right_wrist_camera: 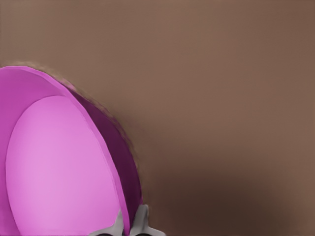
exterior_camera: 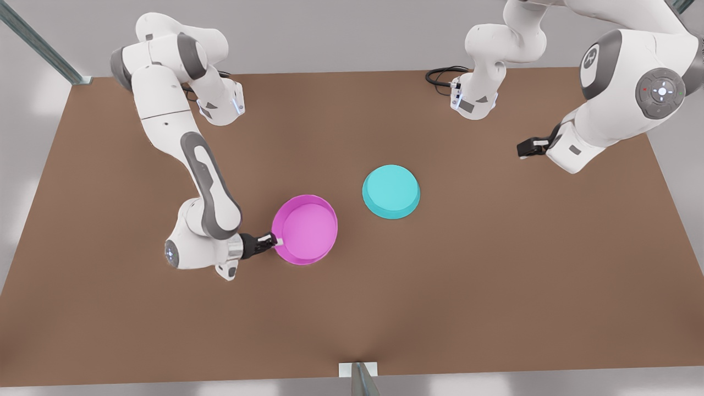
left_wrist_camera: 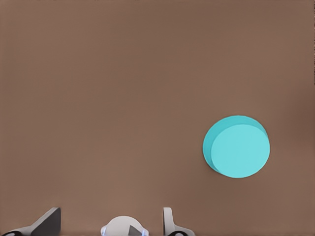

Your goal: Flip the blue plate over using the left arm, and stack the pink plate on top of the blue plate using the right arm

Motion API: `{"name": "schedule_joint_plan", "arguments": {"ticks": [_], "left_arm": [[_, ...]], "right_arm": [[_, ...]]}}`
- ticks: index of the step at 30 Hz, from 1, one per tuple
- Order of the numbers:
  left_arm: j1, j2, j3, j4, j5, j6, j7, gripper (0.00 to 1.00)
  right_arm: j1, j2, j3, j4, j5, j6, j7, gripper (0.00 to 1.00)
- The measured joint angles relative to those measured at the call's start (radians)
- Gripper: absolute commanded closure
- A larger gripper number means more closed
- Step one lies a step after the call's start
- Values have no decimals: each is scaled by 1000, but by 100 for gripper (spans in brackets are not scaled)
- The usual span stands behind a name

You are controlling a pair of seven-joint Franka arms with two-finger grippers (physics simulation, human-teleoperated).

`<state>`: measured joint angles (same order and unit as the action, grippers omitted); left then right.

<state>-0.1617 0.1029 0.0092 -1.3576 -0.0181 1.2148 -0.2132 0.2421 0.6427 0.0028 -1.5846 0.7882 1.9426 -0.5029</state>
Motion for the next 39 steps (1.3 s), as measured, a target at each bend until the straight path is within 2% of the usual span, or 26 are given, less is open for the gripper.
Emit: {"name": "schedule_joint_plan", "arguments": {"ticks": [11, 13, 19, 22, 24, 29, 39], "left_arm": [[5, -2, 0, 0, 0, 2, -2, 0], [3, -2, 0, 0, 0, 3, -2, 0], [3, -2, 0, 0, 1, 2, -2, 0], [4, -2, 0, 0, 1, 3, -1, 0], [3, -2, -1, 0, 1, 3, -2, 0], [4, 1, -1, 0, 1, 3, -3, 0], [-6, 2, -2, 0, 2, 3, -5, 0]], "right_arm": [[214, -11, 21, 88, -14, 36, 385, 79], [246, -16, 62, 119, -114, 38, 515, 79], [248, -15, 280, 90, -391, 209, 787, 79], [238, -17, 373, 15, -456, 319, 888, 79], [240, -14, 406, -33, -457, 430, 910, 79], [194, -23, 450, -128, -507, 486, 912, 79], [204, 15, 447, -129, -521, 554, 915, 79]]}}
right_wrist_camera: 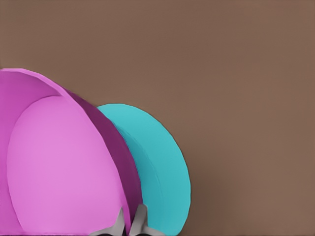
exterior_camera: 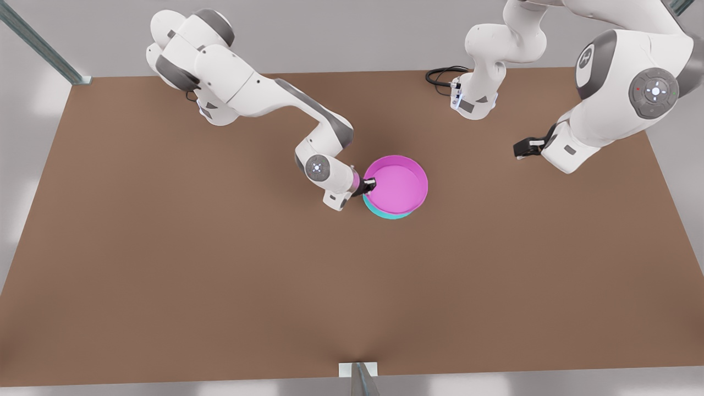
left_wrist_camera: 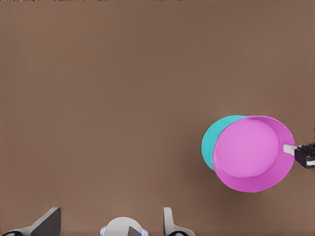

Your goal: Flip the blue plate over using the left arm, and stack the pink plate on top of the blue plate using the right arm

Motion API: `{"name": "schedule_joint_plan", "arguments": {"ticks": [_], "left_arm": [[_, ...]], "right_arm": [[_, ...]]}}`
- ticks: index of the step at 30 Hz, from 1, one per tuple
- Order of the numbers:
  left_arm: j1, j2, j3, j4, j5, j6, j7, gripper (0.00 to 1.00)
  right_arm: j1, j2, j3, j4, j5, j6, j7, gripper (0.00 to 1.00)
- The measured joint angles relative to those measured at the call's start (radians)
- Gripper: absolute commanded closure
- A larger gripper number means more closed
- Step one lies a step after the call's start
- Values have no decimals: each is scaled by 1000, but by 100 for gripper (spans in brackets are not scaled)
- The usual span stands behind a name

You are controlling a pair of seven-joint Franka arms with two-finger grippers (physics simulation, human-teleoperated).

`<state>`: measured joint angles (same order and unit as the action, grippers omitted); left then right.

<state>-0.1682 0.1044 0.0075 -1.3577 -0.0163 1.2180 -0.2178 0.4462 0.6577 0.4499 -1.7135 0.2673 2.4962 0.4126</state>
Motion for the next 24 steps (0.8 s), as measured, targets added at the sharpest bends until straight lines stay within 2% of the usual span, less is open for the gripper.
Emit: {"name": "schedule_joint_plan", "arguments": {"ticks": [1, 3, 5, 9, 11, 12, 14, 17, 18, 20, 21, 22, 24], "left_arm": [[3, 0, 0, 0, 0, 0, 0, 0], [5, 0, 0, 0, 0, 0, 0, 0], [3, 0, 0, 0, 1, -1, 0, 0], [1, 0, 0, 0, 1, 0, 0, 0], [0, 0, 0, 0, 1, 0, 0, 0], [1, 0, 0, 0, 1, 0, 0, 0], [0, 0, 0, 0, 1, 0, 0, 0], [-1, 2, -1, 0, 1, -1, 1, 0], [-1, 4, -4, 0, 0, -13, 3, 0], [-9, 5, -13, 1, -2, -7, 4, 0], [-13, 8, -15, 20, -3, -2, 2, 0], [-12, 12, -15, 30, -5, -2, 2, 0], [-3, 12, -14, 30, -7, -2, 0, 0]], "right_arm": [[0, 2, -2, 0, 0, 0, 0, 79], [0, 2, -2, 0, -9, -2, 4, 10], [-1, 4, -2, 1, -36, -4, 6, 1], [-12, -2, -2, 3, -34, -16, 4, 0], [-70, -72, -12, 13, -36, -156, 2, 0], [-99, -119, -45, 15, -37, -237, -6, 0], [-108, -238, -217, 70, -116, -434, -18, 0], [-204, -448, -384, 88, -252, -629, -135, 0], [-228, -451, -436, 185, -265, -747, -195, 0], [-312, -400, -446, 413, -275, -990, -258, 0], [-339, -413, -437, 443, -279, -1055, -268, 0], [-385, -436, -387, 431, -308, -1062, -268, 0], [-390, -441, -382, 423, -310, -1063, -269, 0]]}}
